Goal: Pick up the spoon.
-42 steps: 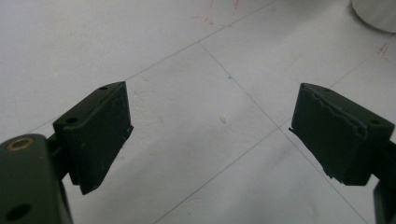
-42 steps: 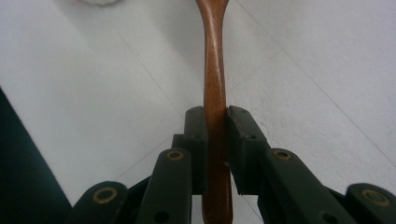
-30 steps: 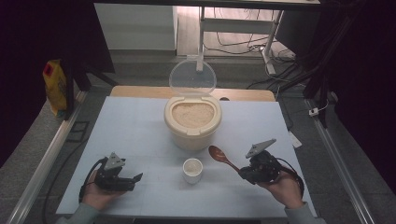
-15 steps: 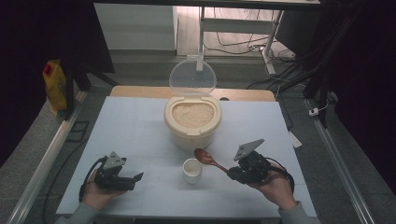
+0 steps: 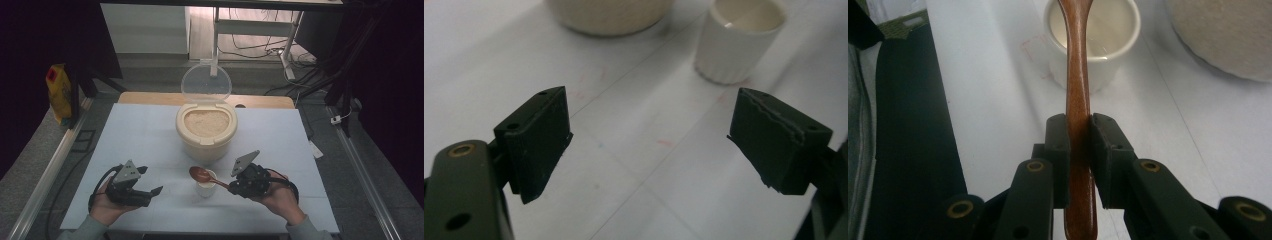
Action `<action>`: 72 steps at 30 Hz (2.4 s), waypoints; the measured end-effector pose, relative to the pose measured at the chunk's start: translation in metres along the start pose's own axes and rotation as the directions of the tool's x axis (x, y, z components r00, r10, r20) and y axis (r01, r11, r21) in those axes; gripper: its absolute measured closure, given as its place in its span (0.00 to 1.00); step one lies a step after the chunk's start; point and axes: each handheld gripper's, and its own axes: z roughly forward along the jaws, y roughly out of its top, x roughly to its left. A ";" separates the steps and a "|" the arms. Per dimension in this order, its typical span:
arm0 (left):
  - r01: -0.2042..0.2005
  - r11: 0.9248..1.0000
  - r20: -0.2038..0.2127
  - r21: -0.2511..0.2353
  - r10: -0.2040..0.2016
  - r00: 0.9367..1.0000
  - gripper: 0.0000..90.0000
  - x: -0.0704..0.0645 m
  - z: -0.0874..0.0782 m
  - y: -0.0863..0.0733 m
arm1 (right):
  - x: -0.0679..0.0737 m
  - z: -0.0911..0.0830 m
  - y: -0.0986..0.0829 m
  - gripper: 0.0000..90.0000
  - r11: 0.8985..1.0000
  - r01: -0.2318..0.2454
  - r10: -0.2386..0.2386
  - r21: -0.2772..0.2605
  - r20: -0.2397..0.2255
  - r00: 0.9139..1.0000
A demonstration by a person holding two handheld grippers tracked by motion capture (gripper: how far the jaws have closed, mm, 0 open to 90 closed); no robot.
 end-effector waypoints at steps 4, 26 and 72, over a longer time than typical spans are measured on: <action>-0.018 1.000 0.019 -0.002 0.018 1.000 0.18 -0.004 0.001 0.009 | 0.001 0.004 0.004 0.87 1.000 0.015 -0.015 0.001 -0.006 1.000; -0.220 0.975 0.117 -0.017 0.221 0.968 0.22 -0.048 0.027 0.085 | 0.008 0.011 0.018 0.86 0.998 0.067 -0.067 0.003 -0.012 0.998; -0.479 0.849 0.302 0.224 0.407 0.862 0.88 -0.077 0.070 0.086 | 0.031 0.014 0.039 0.82 0.958 0.283 -0.282 -0.038 0.043 0.958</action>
